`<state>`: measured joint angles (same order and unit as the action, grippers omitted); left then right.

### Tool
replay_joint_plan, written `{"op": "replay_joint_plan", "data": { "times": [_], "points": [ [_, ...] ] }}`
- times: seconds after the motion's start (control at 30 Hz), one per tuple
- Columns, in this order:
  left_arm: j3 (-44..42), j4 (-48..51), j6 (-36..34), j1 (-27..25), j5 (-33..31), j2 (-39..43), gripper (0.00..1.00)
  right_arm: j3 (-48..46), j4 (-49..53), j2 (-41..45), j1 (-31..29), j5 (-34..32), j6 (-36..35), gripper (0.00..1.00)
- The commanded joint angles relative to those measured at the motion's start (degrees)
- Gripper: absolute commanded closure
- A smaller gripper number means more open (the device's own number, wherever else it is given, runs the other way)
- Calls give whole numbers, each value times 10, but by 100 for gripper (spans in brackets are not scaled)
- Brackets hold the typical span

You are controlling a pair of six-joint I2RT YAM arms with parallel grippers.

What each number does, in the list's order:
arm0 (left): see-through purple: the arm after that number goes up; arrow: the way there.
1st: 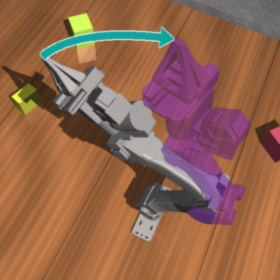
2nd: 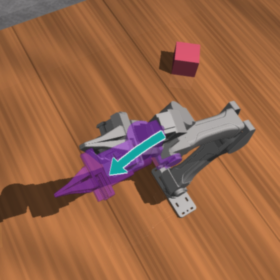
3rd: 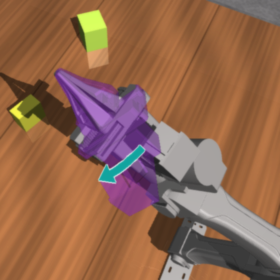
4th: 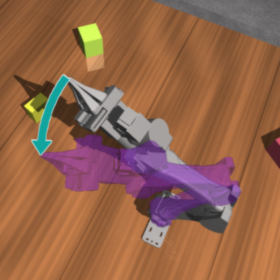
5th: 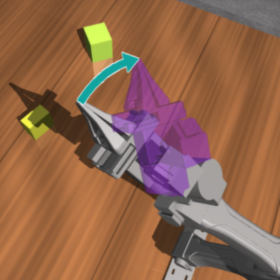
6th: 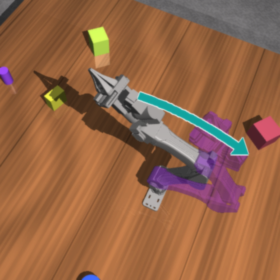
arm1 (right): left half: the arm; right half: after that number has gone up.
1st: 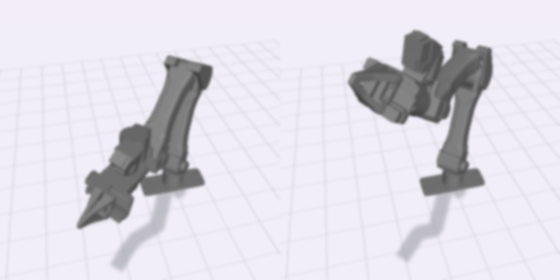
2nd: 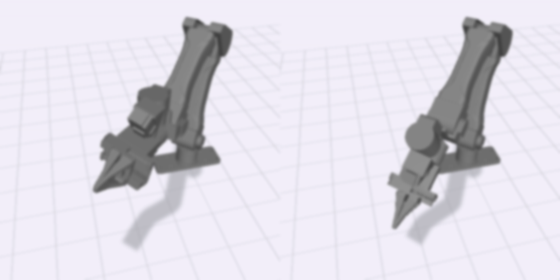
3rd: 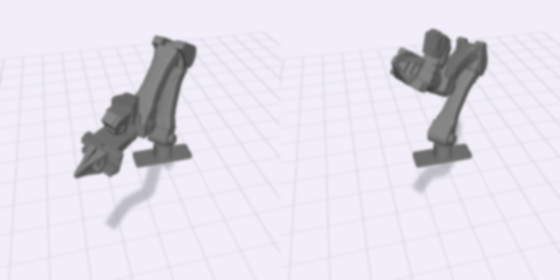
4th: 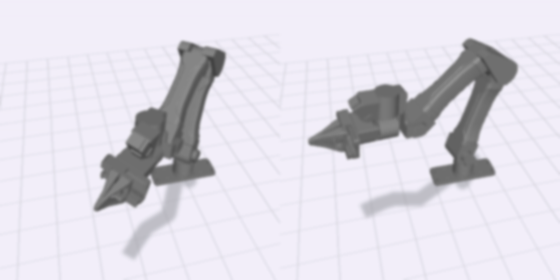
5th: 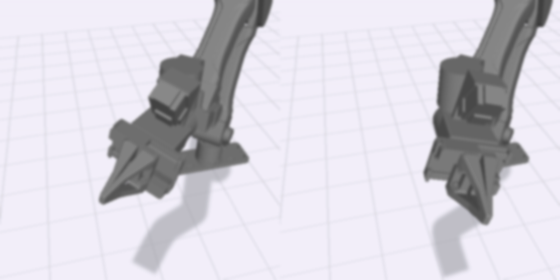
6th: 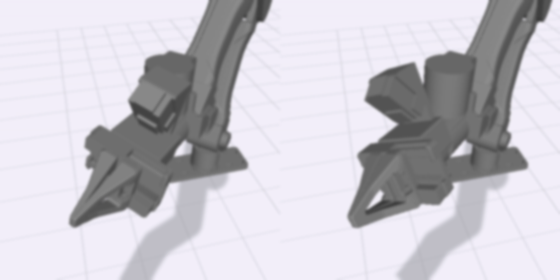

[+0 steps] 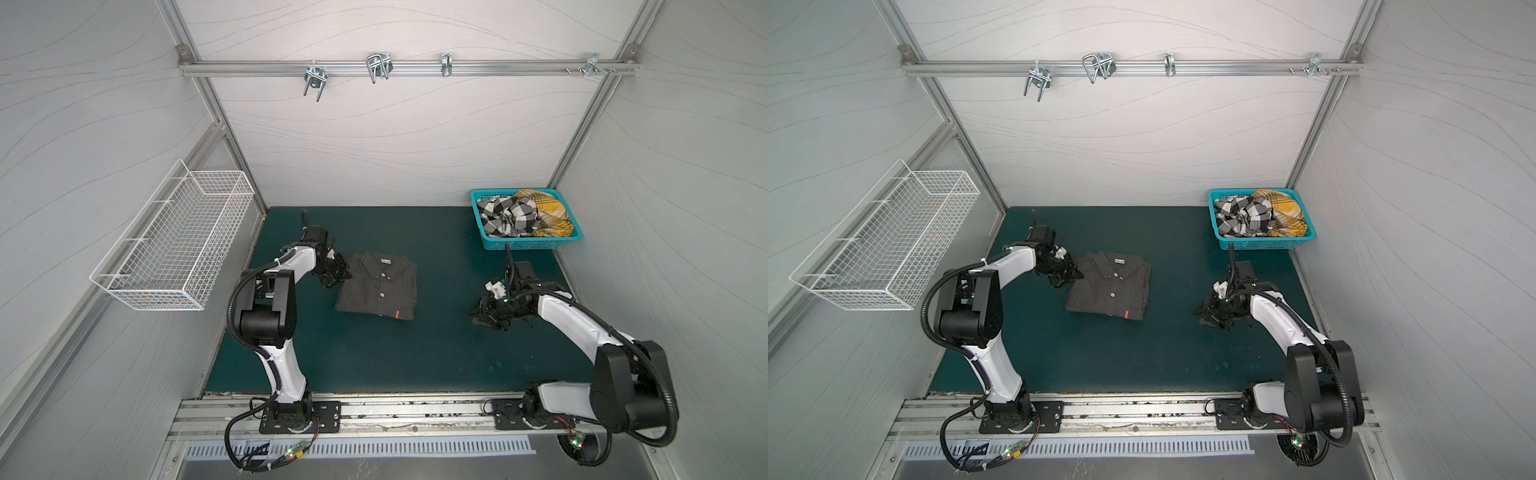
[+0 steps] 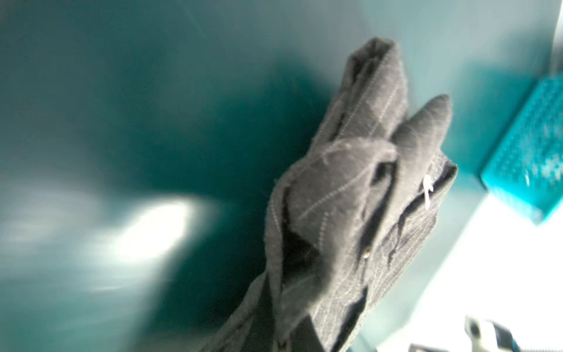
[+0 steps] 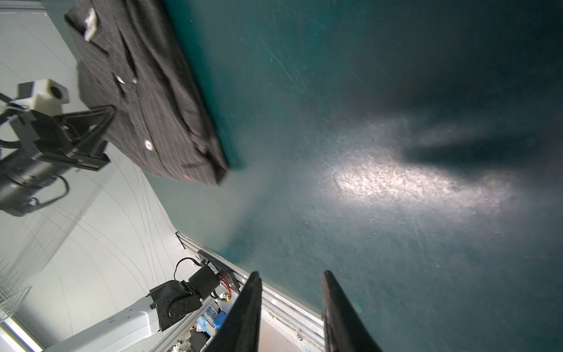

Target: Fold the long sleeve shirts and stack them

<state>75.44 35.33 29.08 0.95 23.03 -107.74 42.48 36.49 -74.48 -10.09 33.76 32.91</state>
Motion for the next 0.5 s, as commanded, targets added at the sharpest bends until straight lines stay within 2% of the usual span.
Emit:
{"op": "replay_joint_plan", "data": {
  "times": [0.0,0.17,0.47],
  "points": [
    [90,92,-83,23,-131,-31,100,-1,8,10,-1,16,-9,65],
    [262,163,-148,52,-236,-119,100,1,9,-2,-20,12,-11,65],
    [491,213,-171,111,-280,-257,100,20,24,-40,-32,2,-23,66]
  ]
}}
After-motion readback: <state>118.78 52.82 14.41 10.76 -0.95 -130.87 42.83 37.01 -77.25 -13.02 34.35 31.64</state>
